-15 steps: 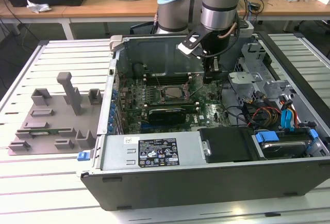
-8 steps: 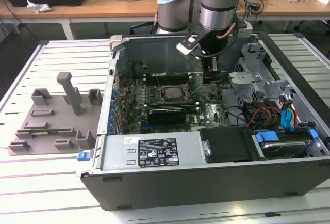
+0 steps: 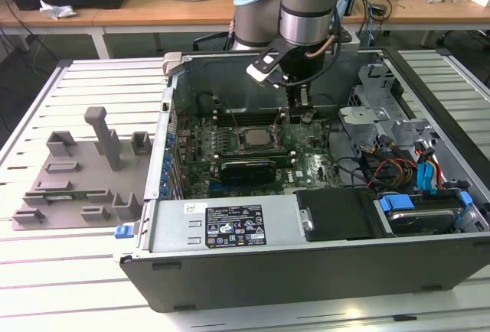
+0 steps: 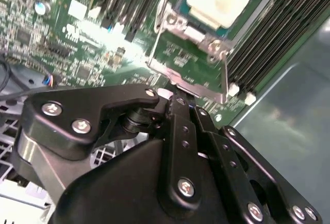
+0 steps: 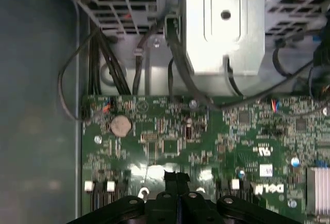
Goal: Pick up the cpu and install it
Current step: 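Close the cpu cover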
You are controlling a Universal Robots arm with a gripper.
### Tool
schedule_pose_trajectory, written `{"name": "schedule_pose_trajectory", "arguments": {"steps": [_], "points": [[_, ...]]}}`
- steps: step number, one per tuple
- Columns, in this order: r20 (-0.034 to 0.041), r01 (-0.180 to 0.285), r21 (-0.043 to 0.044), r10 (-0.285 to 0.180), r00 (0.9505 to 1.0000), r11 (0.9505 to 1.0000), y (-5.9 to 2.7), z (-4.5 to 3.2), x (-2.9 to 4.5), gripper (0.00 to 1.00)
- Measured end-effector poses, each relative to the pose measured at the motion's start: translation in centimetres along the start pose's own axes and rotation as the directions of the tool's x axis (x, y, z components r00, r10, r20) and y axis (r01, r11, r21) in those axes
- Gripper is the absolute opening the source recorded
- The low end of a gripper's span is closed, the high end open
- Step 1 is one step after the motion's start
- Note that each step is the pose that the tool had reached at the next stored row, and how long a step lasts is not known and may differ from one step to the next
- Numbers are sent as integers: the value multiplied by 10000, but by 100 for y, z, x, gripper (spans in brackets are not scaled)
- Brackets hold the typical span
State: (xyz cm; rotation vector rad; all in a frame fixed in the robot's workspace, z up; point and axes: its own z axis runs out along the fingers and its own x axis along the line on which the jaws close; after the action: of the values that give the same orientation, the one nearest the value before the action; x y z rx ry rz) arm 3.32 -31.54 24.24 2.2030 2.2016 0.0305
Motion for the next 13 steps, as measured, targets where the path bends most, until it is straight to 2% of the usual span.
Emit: {"name": "schedule_pose_trajectory", "arguments": {"steps": [6,11,12,13], "points": [[0,-21,-5,21,10000,10000,-206,-6,4,11],[1,-21,-6,21,10000,10000,-212,-7,4,11],[-3,-22,51,22,10000,10000,-213,-5,5,11],[-1,-23,185,23,10000,9998,-213,-3,5,11]]}}
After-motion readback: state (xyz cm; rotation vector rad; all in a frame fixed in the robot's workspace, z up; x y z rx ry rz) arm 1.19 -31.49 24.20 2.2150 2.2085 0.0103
